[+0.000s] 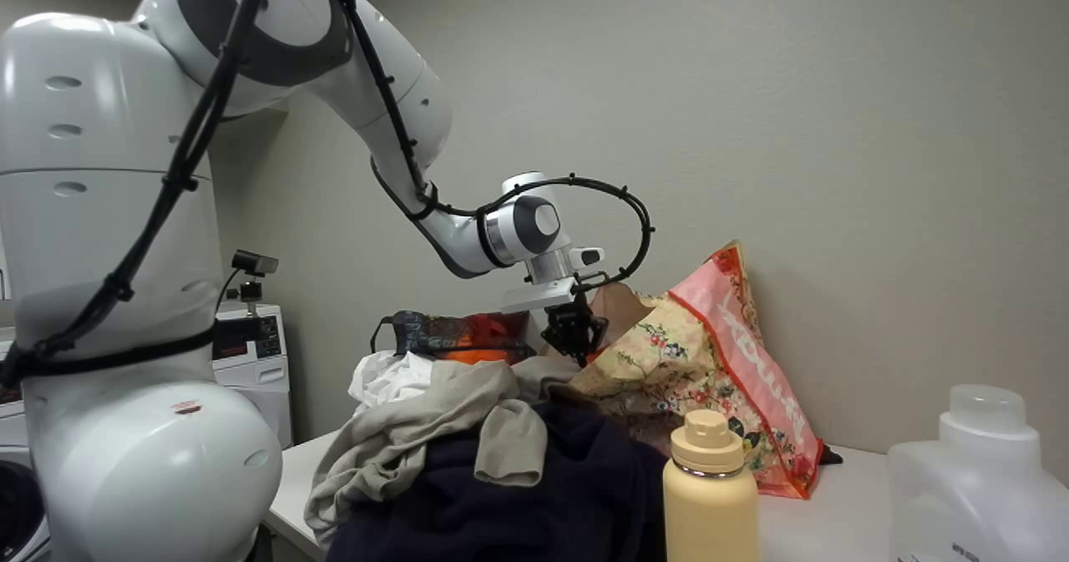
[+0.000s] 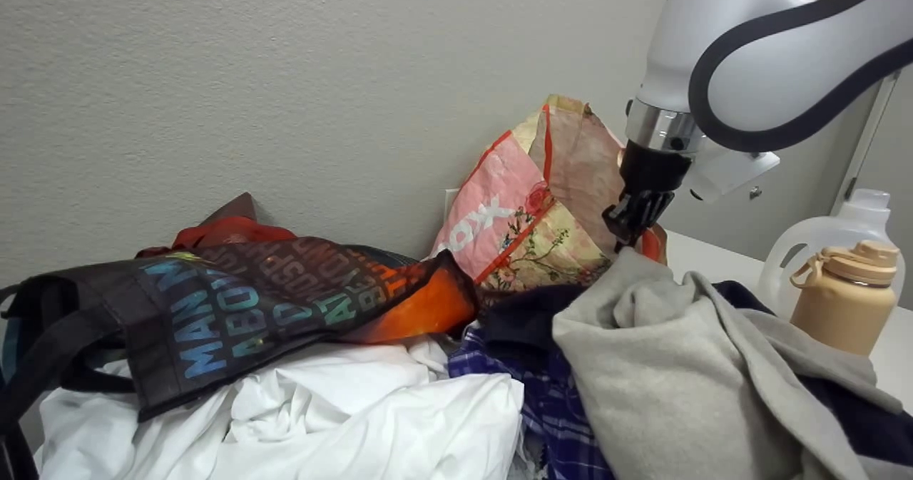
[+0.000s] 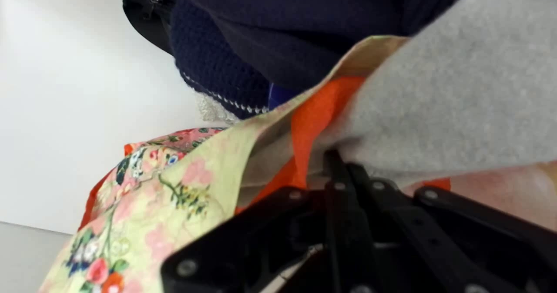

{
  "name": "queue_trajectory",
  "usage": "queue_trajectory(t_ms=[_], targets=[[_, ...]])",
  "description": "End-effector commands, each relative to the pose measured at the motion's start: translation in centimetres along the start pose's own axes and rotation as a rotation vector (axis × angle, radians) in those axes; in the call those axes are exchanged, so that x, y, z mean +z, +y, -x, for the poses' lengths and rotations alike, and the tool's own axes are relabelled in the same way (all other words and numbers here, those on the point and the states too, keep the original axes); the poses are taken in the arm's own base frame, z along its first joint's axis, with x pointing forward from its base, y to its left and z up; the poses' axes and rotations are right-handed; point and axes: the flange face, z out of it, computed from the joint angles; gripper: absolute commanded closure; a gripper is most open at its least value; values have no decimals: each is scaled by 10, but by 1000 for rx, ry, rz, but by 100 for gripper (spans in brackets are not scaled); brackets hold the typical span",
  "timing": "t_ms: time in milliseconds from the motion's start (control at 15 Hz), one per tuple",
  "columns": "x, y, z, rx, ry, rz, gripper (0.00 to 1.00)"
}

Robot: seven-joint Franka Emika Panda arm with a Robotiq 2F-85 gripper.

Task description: Take the grey clothing out of the pink bag

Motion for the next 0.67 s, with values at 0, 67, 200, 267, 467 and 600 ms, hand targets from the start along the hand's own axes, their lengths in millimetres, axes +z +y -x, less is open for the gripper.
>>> queue_trajectory(t_ms=[0,67,200,267,467,600], targets=[[-9,2,0,28,-3,-33,95],[-15,5,-2,39,8,-60,94],[-33,12,-6,65,34,-104,95],[-44,15,-8,60,46,-149,94],[-70,13,-11,-25,60,-331,95],[-91,16,-11,-80,87,-446,95]])
